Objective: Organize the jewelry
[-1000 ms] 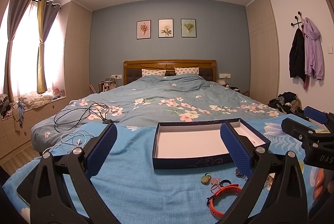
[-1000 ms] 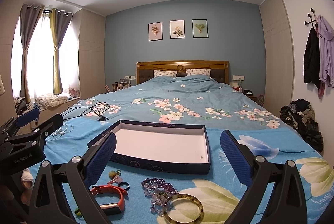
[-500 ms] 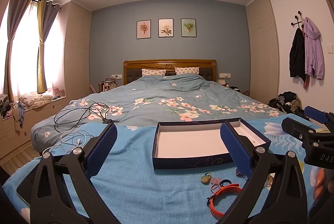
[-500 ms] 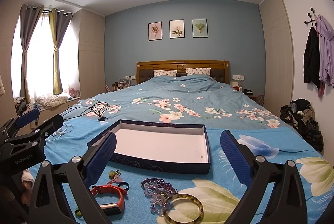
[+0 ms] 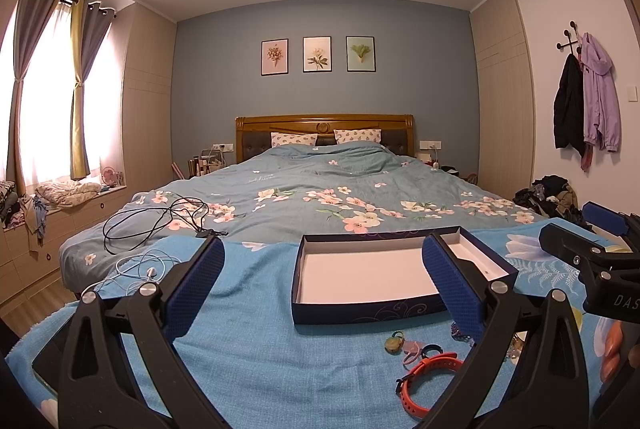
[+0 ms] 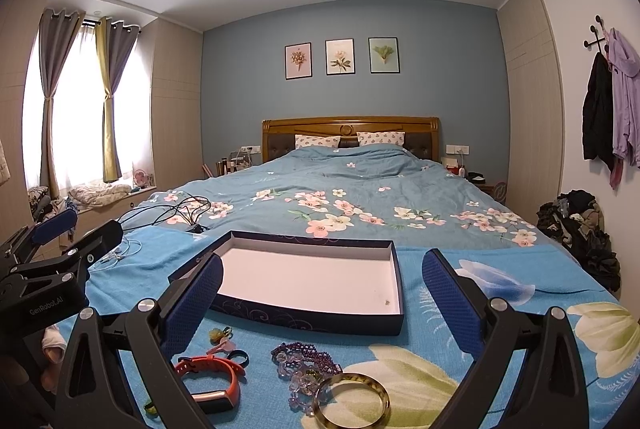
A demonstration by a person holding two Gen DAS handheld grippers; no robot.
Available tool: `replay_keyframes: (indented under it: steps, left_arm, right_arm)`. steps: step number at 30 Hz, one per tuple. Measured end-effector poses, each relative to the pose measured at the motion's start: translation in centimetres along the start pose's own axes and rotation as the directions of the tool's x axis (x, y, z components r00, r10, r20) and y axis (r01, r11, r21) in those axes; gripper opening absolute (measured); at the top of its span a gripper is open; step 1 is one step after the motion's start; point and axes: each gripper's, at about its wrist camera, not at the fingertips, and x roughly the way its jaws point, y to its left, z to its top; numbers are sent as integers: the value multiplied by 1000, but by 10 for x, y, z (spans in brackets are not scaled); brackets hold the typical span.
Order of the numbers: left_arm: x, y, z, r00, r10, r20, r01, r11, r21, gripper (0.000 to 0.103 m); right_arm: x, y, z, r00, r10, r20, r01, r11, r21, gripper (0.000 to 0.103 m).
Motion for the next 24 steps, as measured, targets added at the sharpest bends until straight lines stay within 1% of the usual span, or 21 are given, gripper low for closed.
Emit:
replay_keyframes:
  steps: [24]
  left_arm:
    - [0, -1, 2, 1000, -3, -1, 3, 1000, 5, 97]
  right_arm:
    - [0, 1, 0, 1000, 4, -4, -4, 1000, 1, 96]
